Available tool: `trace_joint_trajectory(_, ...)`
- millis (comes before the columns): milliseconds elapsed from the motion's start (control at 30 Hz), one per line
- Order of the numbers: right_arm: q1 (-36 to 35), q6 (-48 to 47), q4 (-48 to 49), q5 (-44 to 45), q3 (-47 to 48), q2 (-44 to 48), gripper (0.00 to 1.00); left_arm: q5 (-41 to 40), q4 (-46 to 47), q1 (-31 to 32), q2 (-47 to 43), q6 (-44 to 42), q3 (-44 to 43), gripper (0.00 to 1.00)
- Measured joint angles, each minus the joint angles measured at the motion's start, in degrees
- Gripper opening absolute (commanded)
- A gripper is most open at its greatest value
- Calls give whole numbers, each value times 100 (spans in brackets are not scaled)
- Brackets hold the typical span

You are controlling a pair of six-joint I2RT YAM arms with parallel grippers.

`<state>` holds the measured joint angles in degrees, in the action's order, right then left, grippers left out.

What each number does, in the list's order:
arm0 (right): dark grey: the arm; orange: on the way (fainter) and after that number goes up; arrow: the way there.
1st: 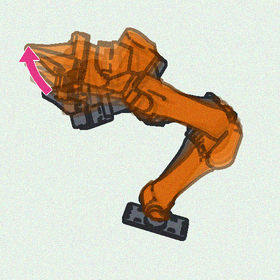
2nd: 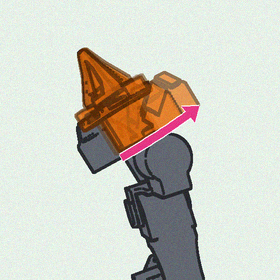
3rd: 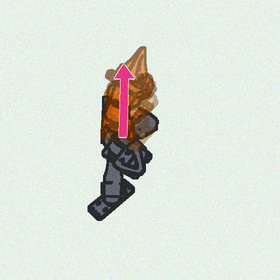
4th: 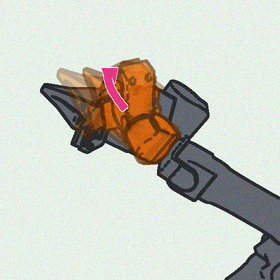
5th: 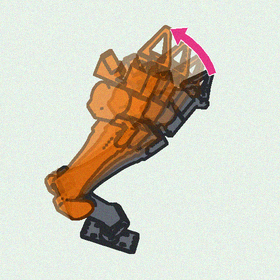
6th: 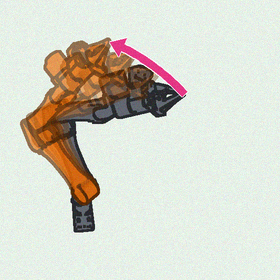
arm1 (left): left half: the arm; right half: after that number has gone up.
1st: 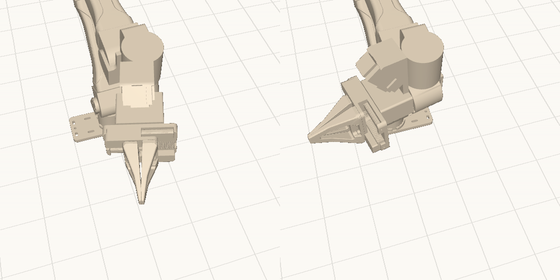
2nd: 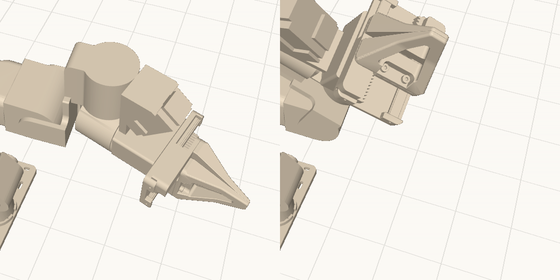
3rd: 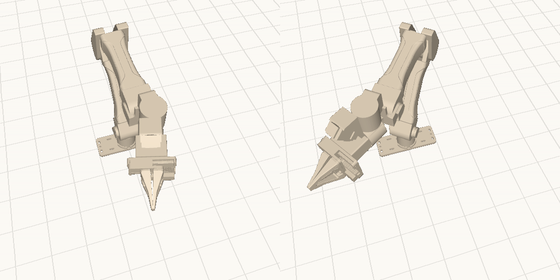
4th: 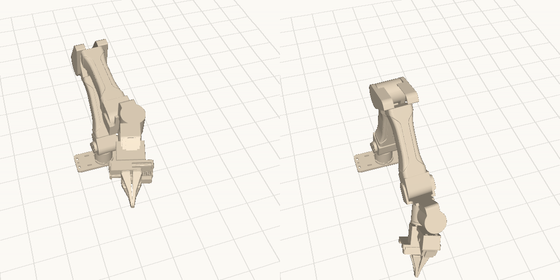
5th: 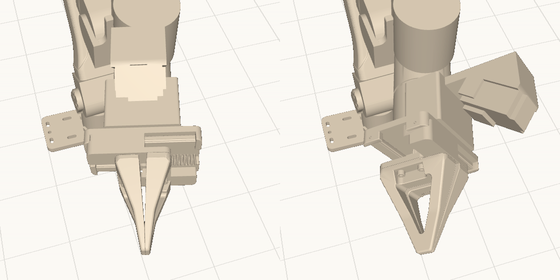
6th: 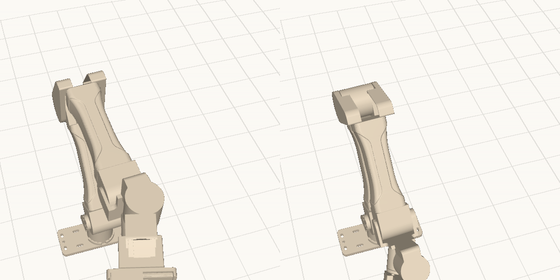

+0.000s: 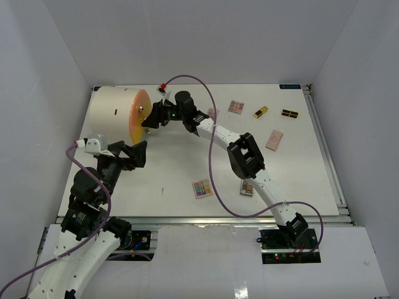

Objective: Organize the makeup

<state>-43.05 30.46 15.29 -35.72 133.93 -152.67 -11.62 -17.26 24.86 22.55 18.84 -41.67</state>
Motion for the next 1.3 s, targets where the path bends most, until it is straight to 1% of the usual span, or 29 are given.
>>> trace_joint_trajectory(133,0,-88,3,6,60,-10,61,6,-82,0,2,22,6,98)
trace_joint_trajectory(267,0,-165,36,-2,84,-10,60,18,-85,0,11,36,6,98)
trace_joint_trajectory(367,0,-237,70,-6,85,-10,56,24,-94,0,16,42,6,98)
trace_joint_trajectory(533,1,-379,184,-44,88,-10,35,27,-118,0,18,63,6,98)
trace_joint_trajectory(733,28,-499,249,-50,86,-10,26,52,-119,0,68,96,6,98)
trace_joint_trajectory(967,107,-542,626,-193,-475,216,23,40,-132,0,140,117,6,98)
trace_joint_trajectory(1133,339,-560,885,-499,-1517,823,23,-48,-154,0,194,104,6,98)
trace_joint_trajectory(1300,644,-592,1071,-826,-2411,1344,24,-175,-172,0,448,55,-3,98)
